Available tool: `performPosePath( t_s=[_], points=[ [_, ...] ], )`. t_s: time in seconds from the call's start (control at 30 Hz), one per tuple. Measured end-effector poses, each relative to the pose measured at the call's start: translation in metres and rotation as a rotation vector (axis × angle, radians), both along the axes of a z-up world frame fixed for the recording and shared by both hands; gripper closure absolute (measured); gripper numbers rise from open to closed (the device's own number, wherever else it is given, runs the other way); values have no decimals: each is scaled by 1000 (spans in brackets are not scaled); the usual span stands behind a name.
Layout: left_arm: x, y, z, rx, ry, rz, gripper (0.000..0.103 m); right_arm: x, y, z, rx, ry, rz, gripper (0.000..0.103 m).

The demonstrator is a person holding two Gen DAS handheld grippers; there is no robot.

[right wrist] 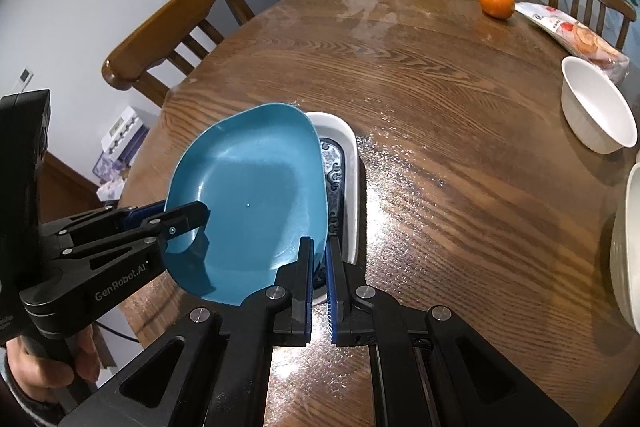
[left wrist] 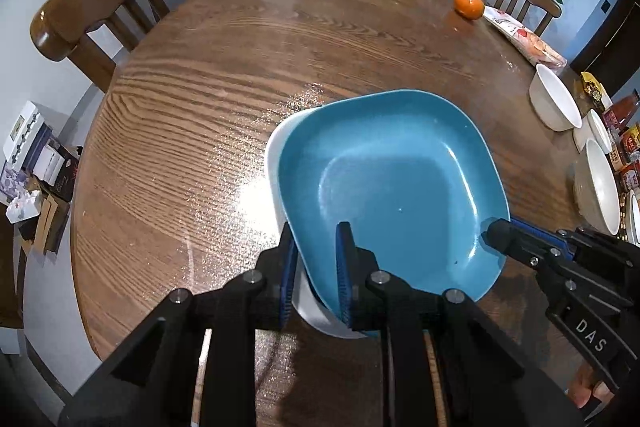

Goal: Organize plates and bowls
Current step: 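Lower the teal plate onto the blue-patterned plate, holding it with the right gripper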

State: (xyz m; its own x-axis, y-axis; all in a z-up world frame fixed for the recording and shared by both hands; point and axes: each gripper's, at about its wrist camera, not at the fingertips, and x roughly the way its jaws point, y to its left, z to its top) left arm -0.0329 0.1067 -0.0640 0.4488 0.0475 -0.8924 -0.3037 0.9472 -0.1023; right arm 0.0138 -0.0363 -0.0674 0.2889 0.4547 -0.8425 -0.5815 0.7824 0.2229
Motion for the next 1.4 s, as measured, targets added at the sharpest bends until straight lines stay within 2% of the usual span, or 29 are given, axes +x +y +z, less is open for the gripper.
performPosePath(
  t_s=[1.4],
  points=[
    [26, -1, -13, 28, 65, -34, 86, 22, 5, -14, -39, 58, 2, 97]
  ],
)
